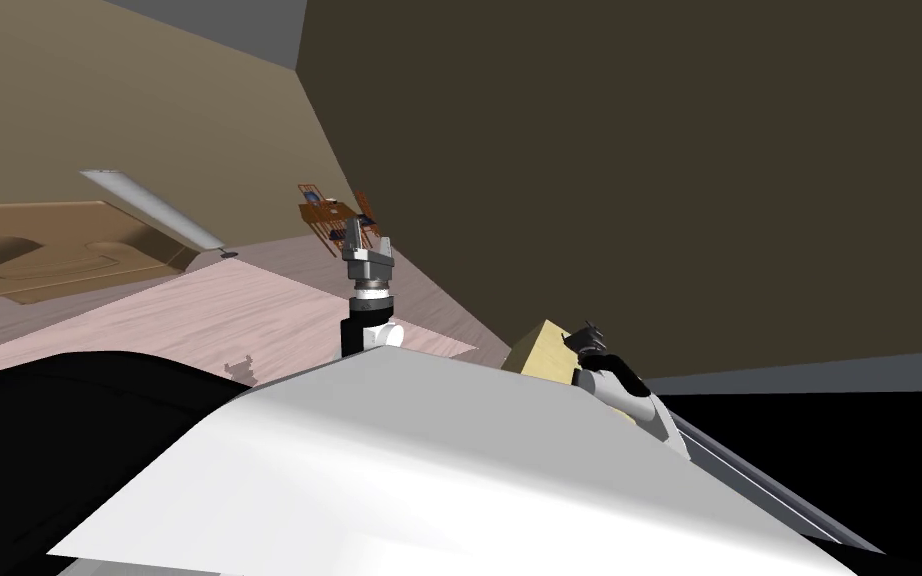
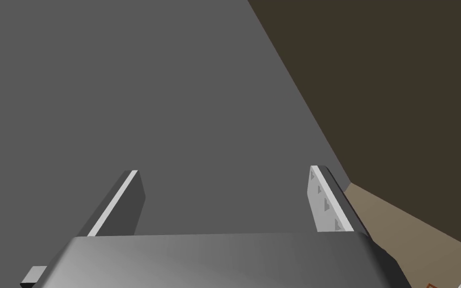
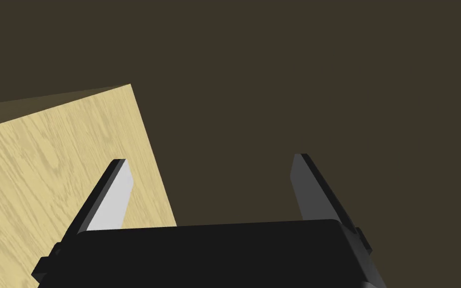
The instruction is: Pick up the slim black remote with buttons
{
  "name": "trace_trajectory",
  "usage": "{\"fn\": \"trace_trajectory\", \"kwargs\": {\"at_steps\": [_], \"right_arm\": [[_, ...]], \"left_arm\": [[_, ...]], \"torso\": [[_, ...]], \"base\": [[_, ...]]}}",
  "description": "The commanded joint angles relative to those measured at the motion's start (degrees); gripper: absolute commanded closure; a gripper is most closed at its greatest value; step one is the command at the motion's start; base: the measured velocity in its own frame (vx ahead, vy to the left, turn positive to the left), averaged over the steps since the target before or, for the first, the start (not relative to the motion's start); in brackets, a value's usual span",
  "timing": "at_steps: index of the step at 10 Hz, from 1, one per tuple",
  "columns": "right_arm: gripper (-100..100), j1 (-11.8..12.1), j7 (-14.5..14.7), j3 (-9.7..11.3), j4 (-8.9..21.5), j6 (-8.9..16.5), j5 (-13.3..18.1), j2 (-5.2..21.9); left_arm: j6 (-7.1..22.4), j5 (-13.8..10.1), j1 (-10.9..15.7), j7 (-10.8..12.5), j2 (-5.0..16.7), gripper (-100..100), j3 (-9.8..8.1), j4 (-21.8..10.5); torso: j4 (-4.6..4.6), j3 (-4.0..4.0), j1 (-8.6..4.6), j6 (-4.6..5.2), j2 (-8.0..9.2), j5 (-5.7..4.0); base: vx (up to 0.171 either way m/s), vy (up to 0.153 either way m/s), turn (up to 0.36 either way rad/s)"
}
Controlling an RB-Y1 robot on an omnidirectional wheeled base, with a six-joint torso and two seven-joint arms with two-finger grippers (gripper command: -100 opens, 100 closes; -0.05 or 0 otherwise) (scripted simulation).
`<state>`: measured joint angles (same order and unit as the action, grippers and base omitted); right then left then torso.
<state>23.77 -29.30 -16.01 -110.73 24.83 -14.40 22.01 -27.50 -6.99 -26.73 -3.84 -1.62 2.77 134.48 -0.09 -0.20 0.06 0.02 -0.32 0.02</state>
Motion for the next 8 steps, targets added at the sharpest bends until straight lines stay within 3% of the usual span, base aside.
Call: {"fn": "trace_trajectory", "kwargs": {"at_steps": [1, 2, 3, 5, 6, 7, 8], "right_arm": [[-100, 0.0, -2.1, -1.5, 2.9, 2.9, -1.5, 0.5], [-100, 0.0, -2.1, -1.5, 3.1, 4.8, -1.5, 0.5], [-100, -0.6, -3.9, -2.9, 5.8, 6.1, -2.9, 1.4], [-100, -0.6, -3.9, -2.9, 6.2, 8.3, -2.9, 1.4], [-100, -1.1, -5.6, -4.3, 9.1, 10.5, -4.4, 2.2], [-100, -1.1, -5.6, -4.3, 9.4, 11.8, -4.4, 2.2], [-100, -1.7, -7.3, -5.8, 11.7, 13.6, -5.9, 3.0]], "left_arm": [[0.0, 0.0, 0.0, 0.0, 0.0, 0, 0.00, 0.0], [0.0, 0.0, 0.0, 0.0, 0.0, 0, 0.00, 0.0], [0.0, 0.0, 0.0, 0.0, 0.0, 0, 0.00, 0.0], [0.0, 0.0, 0.0, 0.0, 0.0, 0, 0.00, 0.0], [0.0, 0.0, 0.0, 0.0, 0.0, 0, 0.00, 0.0], [0.0, 0.0, 0.0, 0.0, 0.0, 0, 0.00, 0.0], [0.0, 0.0, 0.0, 0.0, 0.0, 0, 0.00, 0.0]], "torso": [[0.00, 0.00, 0.00, 0.00, 0.00, 0.00], [0.00, -0.03, -0.07, 0.00, -0.06, -0.01], [0.00, 0.00, -0.05, 0.01, 0.00, -0.01], [0.00, -0.01, -0.02, -0.01, -0.02, 0.00], [0.03, 0.09, -0.04, -0.01, 0.16, -0.01], [0.03, 0.06, -0.07, 0.02, 0.09, -0.01], [0.02, 0.05, -0.06, 0.00, 0.09, -0.01]], "base": [[0.111, -0.003, -0.054], [0.097, 0.006, -0.016], [0.118, 0.015, -0.060], [0.064, 0.010, -0.012], [0.077, -0.002, -0.066], [0.082, 0.007, -0.033], [0.097, 0.000, -0.074]]}}
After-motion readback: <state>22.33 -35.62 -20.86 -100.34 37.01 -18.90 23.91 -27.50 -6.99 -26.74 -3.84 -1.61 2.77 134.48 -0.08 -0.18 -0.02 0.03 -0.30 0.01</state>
